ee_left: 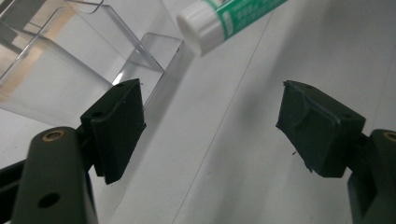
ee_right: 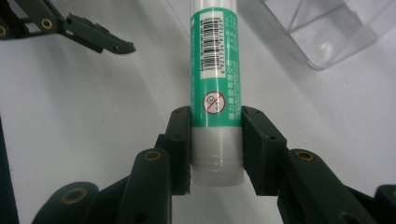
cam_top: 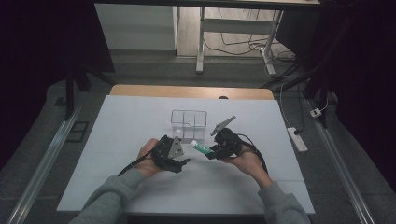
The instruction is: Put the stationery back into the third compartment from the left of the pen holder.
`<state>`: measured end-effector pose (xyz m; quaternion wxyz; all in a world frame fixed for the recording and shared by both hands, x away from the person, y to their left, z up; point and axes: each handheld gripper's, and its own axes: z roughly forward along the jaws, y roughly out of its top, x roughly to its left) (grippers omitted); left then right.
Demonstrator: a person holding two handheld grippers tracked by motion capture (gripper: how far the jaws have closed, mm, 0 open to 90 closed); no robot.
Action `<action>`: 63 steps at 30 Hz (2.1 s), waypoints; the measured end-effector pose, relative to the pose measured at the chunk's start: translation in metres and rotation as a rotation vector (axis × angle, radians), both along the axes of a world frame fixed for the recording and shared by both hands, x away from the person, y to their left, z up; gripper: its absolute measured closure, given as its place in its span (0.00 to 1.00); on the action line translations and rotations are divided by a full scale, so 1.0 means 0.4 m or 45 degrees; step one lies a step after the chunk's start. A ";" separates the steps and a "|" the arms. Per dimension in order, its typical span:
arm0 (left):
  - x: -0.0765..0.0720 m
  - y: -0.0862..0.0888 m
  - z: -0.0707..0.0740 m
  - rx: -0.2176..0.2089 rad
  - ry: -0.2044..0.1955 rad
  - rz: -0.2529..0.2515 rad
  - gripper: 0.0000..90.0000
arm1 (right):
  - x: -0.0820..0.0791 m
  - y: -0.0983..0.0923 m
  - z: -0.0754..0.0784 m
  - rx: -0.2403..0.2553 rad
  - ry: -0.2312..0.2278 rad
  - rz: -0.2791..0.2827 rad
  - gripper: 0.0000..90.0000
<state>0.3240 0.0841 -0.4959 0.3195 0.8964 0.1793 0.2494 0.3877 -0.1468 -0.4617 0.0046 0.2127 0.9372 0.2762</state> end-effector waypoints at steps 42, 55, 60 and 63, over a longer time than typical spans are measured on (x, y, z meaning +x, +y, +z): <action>-0.023 -0.026 -0.031 0.177 -0.062 -0.205 0.72 | -0.024 0.061 0.013 0.085 0.069 0.044 0.60; 0.010 0.024 -0.015 0.023 -0.005 -0.075 0.73 | -0.018 -0.012 0.035 0.293 -0.163 -0.102 0.43; 0.014 0.035 -0.009 -0.013 -0.008 -0.042 0.73 | -0.018 -0.030 0.036 0.329 -0.186 -0.144 0.42; 0.017 0.043 -0.005 -0.044 -0.006 -0.019 0.73 | -0.018 -0.040 0.036 0.355 -0.193 -0.167 0.42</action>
